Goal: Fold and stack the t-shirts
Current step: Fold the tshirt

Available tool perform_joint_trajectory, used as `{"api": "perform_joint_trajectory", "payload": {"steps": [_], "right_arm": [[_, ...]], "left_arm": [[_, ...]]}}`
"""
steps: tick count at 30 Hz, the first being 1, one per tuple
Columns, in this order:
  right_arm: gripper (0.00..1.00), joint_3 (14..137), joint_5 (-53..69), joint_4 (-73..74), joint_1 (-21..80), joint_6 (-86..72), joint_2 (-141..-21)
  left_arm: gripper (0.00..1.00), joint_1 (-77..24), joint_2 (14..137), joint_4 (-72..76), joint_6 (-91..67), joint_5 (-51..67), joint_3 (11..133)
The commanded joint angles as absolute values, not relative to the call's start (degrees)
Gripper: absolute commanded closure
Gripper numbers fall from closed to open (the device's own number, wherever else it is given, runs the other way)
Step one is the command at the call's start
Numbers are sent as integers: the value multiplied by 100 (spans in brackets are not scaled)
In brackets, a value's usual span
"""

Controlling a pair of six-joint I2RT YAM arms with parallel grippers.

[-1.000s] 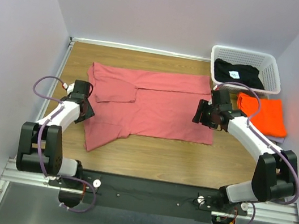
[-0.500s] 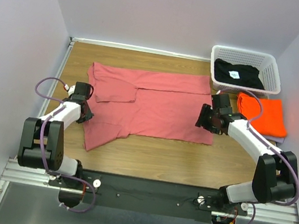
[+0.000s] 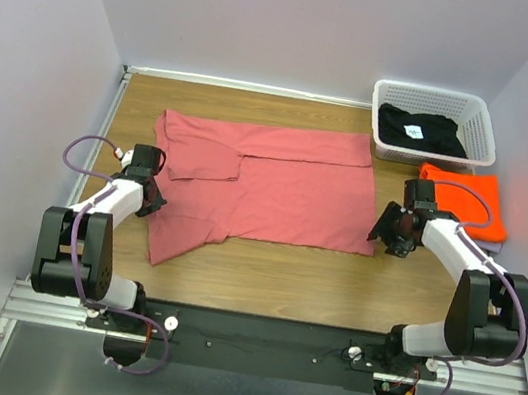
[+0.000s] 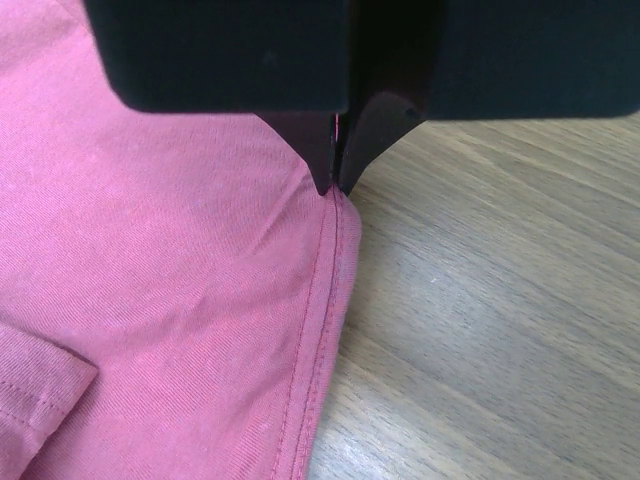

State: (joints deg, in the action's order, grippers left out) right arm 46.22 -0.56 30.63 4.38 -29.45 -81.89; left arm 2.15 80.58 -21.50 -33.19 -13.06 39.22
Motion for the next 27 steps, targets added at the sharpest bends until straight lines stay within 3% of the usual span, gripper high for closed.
{"api": "perform_joint_trajectory", "payload": {"steps": [1, 8, 20, 27], "right_arm": [[37, 4518, 360, 3419, 360, -3094, -8314], [48, 4456, 650, 3410, 343, -3234, -8508], [49, 4289, 625, 3313, 351, -3173, -8613], [57, 4271, 466, 3147, 343, -3164, -8648]], "left_arm": [[100, 237, 8095, -2259, -3270, -1160, 3823], [100, 237, 8060, -2197, -3226, -1134, 3814], [100, 237, 7963, -2145, -3208, -1160, 3814], [100, 237, 7928, -2171, -3217, -1169, 3815]]}}
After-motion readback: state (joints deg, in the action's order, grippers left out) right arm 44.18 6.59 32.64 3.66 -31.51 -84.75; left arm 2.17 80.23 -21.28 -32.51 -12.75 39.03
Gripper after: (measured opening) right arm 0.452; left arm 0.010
